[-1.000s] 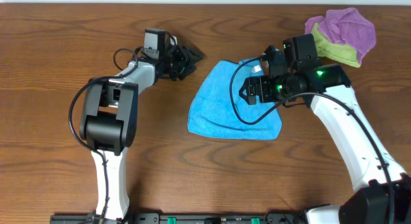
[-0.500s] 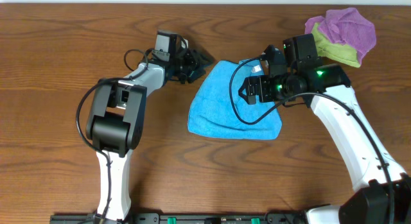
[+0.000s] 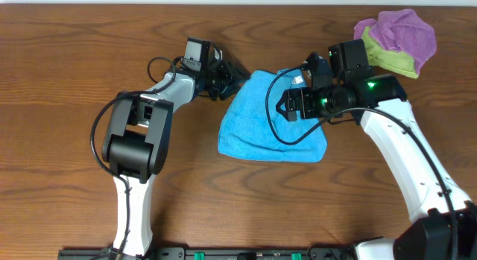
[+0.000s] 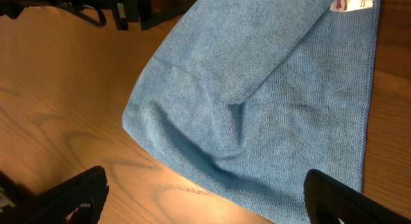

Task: Fold the cloth
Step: 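Move the left gripper to the cloth's upper-left edge and grasp it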

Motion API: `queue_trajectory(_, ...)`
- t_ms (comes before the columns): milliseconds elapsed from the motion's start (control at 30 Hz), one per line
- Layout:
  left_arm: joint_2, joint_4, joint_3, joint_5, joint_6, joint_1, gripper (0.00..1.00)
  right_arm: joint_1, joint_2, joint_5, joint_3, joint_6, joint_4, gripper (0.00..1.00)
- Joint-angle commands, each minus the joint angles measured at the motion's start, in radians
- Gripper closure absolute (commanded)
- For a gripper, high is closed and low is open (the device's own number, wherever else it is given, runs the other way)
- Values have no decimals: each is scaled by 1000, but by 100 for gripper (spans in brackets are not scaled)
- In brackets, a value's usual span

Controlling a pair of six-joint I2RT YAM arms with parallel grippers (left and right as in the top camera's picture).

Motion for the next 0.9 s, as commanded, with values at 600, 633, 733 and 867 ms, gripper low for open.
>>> queue_trajectory(600, 13, -146, 8, -140, 155, -68, 91, 9, -15, -34, -1, -3, 5, 4)
queue_trajectory(633, 13, -146, 8, -151, 155, -63, 94, 9, -15, -34, -1, -3, 0, 3)
queue_trajectory(733, 13, -130, 8, -163, 162, -47, 94, 9, -14, -31, -2, -8, -24, 4)
queue_trajectory(867, 13, -102, 8, -153, 161, -13, 94, 11, -14, 7, -5, -25, -37, 4)
